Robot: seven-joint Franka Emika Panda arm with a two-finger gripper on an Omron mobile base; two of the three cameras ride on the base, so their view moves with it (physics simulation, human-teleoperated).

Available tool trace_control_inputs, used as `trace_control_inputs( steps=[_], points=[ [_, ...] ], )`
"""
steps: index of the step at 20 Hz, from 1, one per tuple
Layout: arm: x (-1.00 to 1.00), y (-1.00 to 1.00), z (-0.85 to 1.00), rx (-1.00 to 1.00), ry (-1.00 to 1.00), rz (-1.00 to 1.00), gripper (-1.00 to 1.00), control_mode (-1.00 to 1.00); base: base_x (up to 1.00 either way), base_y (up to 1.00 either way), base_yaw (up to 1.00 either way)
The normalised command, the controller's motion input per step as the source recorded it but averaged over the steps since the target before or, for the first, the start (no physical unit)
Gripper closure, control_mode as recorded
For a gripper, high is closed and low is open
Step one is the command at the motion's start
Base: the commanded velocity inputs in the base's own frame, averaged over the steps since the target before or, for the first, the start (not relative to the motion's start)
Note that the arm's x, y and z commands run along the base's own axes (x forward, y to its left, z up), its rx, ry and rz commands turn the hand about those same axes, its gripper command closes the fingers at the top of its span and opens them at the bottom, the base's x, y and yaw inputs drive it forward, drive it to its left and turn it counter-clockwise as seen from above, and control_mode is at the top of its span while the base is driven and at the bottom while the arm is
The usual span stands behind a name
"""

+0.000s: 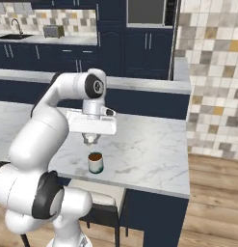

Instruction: Pick up the marshmallow and place it in the cup of hot chocolate on the dining counter.

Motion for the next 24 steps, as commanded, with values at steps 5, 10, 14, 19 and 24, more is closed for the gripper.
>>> trace_control_inputs(
  steps=[5, 10, 14, 19, 24],
  points=[
    [0.17, 0.14, -0.15, -0.04, 0.25, 0.07, 1.00, -1.00, 0.00, 0.00, 0.00],
    [0.35, 0.14, -0.18, -0.03, 0.05, 0.01, 1.00, -1.00, 0.00, 0.00, 0.00],
    [0.64, 0.14, -0.38, -0.09, 0.19, 0.00, 1.00, -1.00, 0.00, 0.00, 0.00],
    [0.16, 0.10, -0.55, -0.08, 0.17, 0.00, 1.00, -1.00, 0.00, 0.00, 0.00],
    [0.12, 0.02, -0.34, -0.05, 0.06, 0.01, 1.00, -1.00, 0.00, 0.00, 0.00]
  ],
)
